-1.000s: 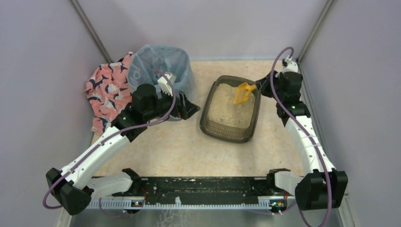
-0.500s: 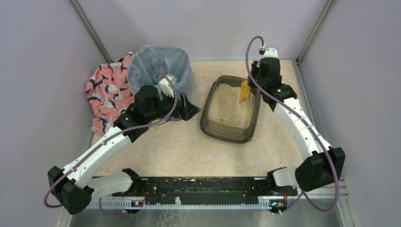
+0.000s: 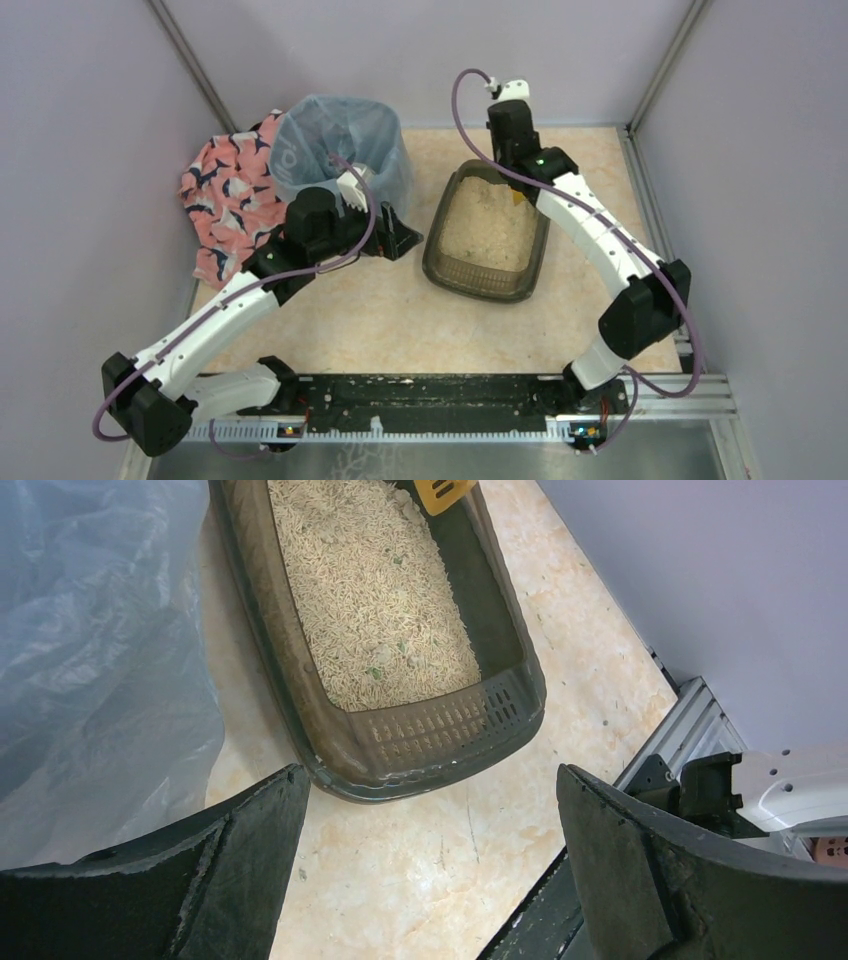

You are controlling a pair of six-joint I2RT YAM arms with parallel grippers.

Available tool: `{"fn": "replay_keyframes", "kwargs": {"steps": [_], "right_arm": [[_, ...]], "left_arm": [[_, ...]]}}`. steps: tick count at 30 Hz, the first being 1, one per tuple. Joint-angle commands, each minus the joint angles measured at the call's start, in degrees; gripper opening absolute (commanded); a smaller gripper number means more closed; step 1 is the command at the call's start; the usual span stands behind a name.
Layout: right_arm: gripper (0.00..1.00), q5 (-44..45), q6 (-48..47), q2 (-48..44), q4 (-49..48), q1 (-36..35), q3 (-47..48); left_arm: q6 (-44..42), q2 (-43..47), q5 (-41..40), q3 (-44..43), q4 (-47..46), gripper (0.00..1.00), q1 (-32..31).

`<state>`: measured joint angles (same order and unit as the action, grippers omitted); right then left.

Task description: Clean the litter box

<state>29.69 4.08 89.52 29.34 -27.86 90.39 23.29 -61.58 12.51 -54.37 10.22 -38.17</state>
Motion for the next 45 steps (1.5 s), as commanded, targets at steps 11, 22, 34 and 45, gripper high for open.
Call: {"fn": "replay_keyframes", "kwargs": {"steps": [11, 22, 34, 45], "right_arm": [[0.00, 15.7, -5.9, 8.0, -1.5, -3.2, 0.5], [0.00, 22.0, -11.2, 18.8, -6.8, -4.6, 1.0], [0.00, 4.0, -5.4, 18.1, -9.0, -3.6, -1.2], [0.00, -3.2, -2.1, 4.1, -11.4, -3.7, -5.5]], "left_arm": [[-0.8, 2.0, 0.5, 2.2, -3.8, 0.99, -0.2], [-0.3, 2.8, 0.5, 3.1, -4.0, 0.99, -0.1], [-0.4, 2.7, 0.2, 3.3, -3.4, 0.99, -0.2], [0.1, 1.3, 1.3, 3.7, -5.1, 0.99, -0.2]]}}
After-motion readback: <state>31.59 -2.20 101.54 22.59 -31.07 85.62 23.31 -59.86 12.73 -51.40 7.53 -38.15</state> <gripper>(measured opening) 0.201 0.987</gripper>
